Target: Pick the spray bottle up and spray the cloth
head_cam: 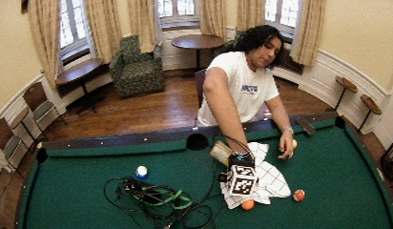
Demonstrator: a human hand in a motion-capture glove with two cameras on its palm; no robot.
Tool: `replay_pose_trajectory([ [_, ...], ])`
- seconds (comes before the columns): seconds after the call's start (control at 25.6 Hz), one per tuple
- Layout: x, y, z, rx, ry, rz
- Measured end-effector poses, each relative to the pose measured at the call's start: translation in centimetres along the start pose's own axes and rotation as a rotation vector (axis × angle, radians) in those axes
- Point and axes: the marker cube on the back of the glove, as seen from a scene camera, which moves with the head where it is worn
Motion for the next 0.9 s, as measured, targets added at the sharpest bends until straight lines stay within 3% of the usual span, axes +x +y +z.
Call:
replay_pose_trajectory([
  [0.55, -3.4, 12.0, -9.2, 0.203, -0.28, -0.419],
  [0.9, -7.0, 19.9, -10.9, 0.352, -0.515, -0.833],
])
